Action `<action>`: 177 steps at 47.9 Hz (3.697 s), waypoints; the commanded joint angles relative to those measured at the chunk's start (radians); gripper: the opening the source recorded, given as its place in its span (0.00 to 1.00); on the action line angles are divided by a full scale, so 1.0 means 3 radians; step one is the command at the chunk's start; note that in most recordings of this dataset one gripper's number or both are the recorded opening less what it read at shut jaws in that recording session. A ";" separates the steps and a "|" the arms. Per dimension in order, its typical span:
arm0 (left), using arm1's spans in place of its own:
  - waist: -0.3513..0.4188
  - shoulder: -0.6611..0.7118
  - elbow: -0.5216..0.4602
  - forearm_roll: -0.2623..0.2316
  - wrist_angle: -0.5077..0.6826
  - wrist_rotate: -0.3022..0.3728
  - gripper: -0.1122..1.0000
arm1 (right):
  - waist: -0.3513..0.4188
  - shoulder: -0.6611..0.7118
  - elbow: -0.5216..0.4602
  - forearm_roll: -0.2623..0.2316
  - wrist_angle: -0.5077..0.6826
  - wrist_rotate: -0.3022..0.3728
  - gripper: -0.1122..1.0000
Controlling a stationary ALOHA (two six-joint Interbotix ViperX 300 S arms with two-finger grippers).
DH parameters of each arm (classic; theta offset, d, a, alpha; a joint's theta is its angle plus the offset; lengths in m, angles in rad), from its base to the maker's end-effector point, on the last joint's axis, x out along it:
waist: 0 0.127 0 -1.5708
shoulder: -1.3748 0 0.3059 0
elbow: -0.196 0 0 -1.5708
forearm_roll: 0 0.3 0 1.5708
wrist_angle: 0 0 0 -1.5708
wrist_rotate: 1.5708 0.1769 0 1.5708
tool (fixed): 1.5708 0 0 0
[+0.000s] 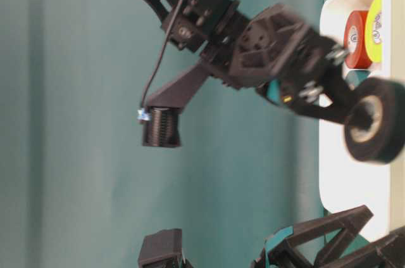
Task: Put the tape alternately from left to right into the white case.
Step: 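Lift black tape with right gripper and carry it into tray, then release black tape in tray and withdraw right gripper toward center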
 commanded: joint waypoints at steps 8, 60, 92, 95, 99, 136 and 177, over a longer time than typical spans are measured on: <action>-0.0026 -0.0051 -0.0020 -0.0010 -0.0015 -0.0005 0.66 | -0.0358 -0.0363 -0.0051 -0.0010 -0.0363 0.0000 0.32; -0.0026 -0.0051 -0.0020 -0.0005 -0.0015 -0.0005 0.66 | -0.1150 0.0363 -0.0547 -0.0271 -0.0833 -0.0041 0.32; -0.0026 -0.0051 -0.0020 -0.0005 -0.0015 -0.0005 0.66 | -0.1207 0.0440 -0.0562 -0.0276 -0.0931 -0.0026 0.35; -0.0026 -0.0051 -0.0020 -0.0005 -0.0015 -0.0005 0.66 | -0.1207 0.0440 -0.0562 -0.0276 -0.0926 -0.0020 0.51; -0.0026 -0.0051 -0.0020 -0.0010 -0.0015 -0.0005 0.66 | -0.1207 0.0430 -0.0562 -0.0276 -0.0926 -0.0020 0.71; -0.0026 -0.0066 -0.0026 -0.0005 -0.0015 -0.0005 0.66 | -0.0890 -0.0230 0.0128 -0.0276 -0.0987 -0.0010 0.72; -0.0026 -0.0066 -0.0020 -0.0005 -0.0015 -0.0005 0.66 | -0.0562 -0.0803 0.0864 -0.0271 -0.1662 -0.0005 0.72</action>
